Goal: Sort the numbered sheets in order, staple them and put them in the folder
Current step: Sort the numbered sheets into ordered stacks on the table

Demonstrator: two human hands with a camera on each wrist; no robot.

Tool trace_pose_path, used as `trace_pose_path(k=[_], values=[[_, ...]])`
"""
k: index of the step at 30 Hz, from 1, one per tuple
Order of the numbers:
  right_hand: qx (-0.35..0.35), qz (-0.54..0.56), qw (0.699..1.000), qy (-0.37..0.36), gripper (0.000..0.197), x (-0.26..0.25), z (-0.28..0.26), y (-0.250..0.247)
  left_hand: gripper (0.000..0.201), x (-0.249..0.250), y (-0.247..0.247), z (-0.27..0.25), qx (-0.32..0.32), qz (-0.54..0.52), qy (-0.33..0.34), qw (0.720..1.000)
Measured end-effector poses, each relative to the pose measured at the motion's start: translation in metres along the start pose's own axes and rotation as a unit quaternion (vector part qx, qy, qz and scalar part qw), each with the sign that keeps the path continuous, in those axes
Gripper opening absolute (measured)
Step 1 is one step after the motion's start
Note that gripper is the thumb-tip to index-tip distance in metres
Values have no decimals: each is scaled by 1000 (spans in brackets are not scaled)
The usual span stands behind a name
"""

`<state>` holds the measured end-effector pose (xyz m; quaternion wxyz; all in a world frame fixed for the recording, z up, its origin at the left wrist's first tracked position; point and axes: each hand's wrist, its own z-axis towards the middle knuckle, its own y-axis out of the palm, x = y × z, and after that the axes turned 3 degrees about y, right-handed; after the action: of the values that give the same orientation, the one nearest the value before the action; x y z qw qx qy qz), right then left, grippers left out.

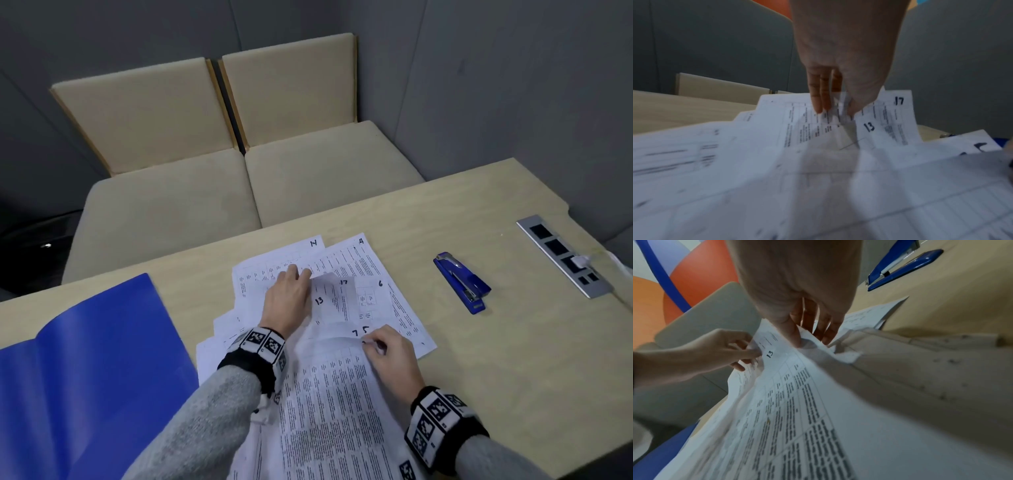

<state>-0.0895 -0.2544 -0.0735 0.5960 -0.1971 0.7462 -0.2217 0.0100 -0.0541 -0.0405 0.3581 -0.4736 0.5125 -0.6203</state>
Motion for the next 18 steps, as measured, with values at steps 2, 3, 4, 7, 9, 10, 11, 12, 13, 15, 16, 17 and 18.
trace_pose_path(k=[2,3,4,7,9,10,11,12,13,15,16,17,18], values=[[12,22,1000,11,11,0,1,2,8,-6,-2,-10,15,19,7,1000],[18,38,999,20,14,-1,1,3,10,-11,-2,-13,16,29,7,999],[21,52,998,28,17,-1,2,5,18,-16,-2,-16,14,46,4,999],[12,76,996,38,23,-5,2,5,21,-24,-4,-21,15,89,10,996],[1,82,996,38,26,-8,2,2,5,-24,-7,-23,20,50,47,997],[-5,81,996,37,26,-10,2,1,20,-20,-10,-23,-9,11,48,999],[-10,77,996,36,24,-11,2,1,29,-16,-11,-24,-49,-30,50,997],[-14,70,997,35,20,-13,2,0,28,-12,-14,-24,-95,-67,41,992],[-16,65,997,34,16,-14,2,1,24,-10,-15,-24,-136,-98,36,985],[-17,59,998,27,11,-16,1,3,28,-6,-18,-25,-185,-134,24,973],[-18,59,998,22,11,-16,0,4,36,-4,-18,-27,-208,-154,17,966],[-21,63,998,20,11,-17,-2,5,47,-3,-18,-29,-240,-174,7,955],[-24,70,997,22,12,-17,-3,7,59,-4,-18,-31,-268,-174,4,948]])
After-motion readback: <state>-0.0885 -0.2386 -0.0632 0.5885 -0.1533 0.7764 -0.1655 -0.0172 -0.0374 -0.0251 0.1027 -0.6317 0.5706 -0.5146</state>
